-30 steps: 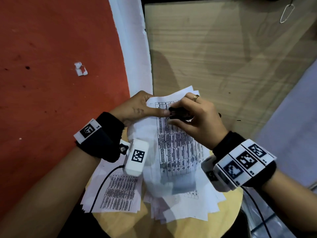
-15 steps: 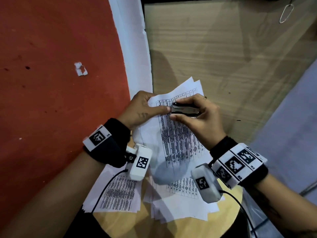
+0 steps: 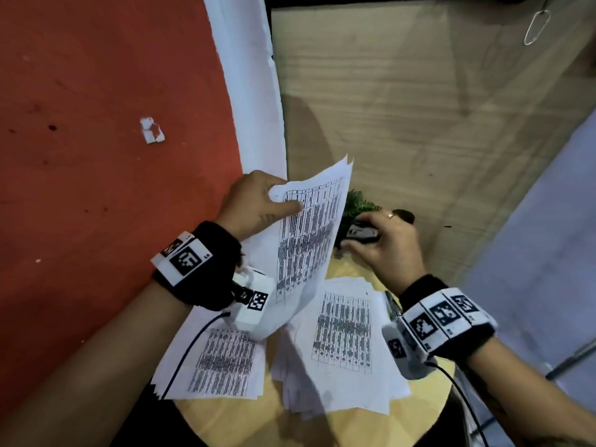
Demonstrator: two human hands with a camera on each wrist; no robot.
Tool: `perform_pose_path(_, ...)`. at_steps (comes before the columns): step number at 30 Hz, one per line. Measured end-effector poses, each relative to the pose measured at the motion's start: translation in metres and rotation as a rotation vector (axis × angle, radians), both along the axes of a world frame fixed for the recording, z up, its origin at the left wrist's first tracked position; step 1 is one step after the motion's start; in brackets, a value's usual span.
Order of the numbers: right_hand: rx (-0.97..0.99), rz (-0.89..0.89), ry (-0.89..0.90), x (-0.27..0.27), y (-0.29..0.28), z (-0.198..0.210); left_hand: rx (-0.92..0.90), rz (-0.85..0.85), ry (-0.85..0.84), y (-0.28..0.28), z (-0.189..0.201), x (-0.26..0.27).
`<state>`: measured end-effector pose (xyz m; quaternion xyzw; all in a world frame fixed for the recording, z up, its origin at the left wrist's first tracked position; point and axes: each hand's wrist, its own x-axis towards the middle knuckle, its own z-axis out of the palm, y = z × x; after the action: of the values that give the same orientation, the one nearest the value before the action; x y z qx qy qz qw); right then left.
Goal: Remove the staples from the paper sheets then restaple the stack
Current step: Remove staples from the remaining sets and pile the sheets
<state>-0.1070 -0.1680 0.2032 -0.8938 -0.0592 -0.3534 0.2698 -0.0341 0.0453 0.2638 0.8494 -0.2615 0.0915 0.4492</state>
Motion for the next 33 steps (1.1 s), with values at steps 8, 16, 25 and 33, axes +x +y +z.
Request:
perform_pose_path(8,-0.016,0.186,0.005,0.004,0.001,0.025,0.139,-0.109,0.044,0.005,0.017,0.000)
perform_pose_path(16,-0.116,0.386,0.326,0.009,0.004,0.068,0.241,-0.231,0.015,0.011,0.022,0.002)
perform_pose_path(25,-0.046,0.351,0.337,-0.001,0.017,0.071,0.662,0.020,-0.443,-0.023,0.036,-0.027)
perform_pose_path(33,0.028,0.342,0.082,-0.015,0.019,0.061,0.340,-0.145,-0.095,-0.014,0.025,-0.019)
